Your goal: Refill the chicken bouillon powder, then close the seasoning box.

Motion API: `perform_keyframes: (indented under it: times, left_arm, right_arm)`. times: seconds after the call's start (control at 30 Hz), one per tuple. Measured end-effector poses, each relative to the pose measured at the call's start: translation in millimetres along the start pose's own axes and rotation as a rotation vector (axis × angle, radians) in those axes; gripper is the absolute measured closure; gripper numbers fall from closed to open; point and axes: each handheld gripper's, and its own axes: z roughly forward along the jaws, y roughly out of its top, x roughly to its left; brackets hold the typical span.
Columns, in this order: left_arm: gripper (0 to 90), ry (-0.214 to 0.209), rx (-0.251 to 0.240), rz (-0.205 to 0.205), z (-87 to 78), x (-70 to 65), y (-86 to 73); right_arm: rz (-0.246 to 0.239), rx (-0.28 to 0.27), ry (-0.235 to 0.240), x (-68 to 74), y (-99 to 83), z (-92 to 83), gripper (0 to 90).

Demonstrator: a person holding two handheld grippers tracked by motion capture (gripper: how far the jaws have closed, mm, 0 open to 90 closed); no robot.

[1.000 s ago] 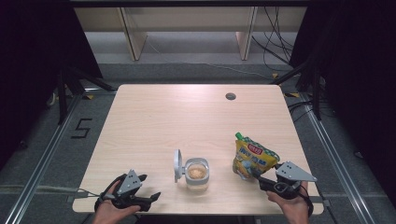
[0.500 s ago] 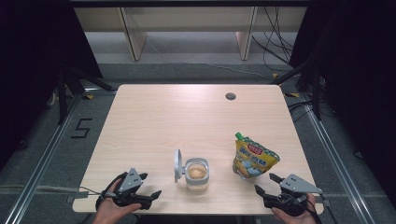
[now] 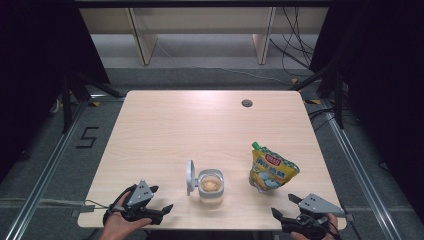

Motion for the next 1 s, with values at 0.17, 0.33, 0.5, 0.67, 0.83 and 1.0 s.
perform_keyframes:
  times: [0.17,0.33,0.5,0.67,0.83,1.0]
  left_arm:
    - [19.4,0.008,0.004,0.005,-0.4,0.5,0.1]
    - [19.5,-0.002,0.007,-0.004,-0.2,-0.2,-0.2]
    - [24.1,-0.009,-0.001,0.015,-0.2,0.2,-0.5]
    - [43.3,-0.022,-0.052,-0.010,-0.8,-2.8,-1.7]
    - [76.8,-0.046,-0.063,0.025,-6.2,-4.4,2.8]
    - [89.1,-0.071,-0.100,0.046,-7.0,-8.3,18.3]
  right_arm:
    - [-0.002,0.033,0.015,5.4,-0.4,-2.5,25.1]
    - [-0.008,0.040,0.022,5.3,-3.6,0.0,25.4]
    - [-0.027,0.058,-0.006,8.8,-1.8,-0.1,26.8]
    - [-0.029,0.058,0.000,11.8,-0.7,1.1,26.8]
    - [-0.058,0.058,0.006,13.3,-0.2,2.7,26.8]
    - [-0.048,0.058,0.008,15.4,0.6,5.0,26.9]
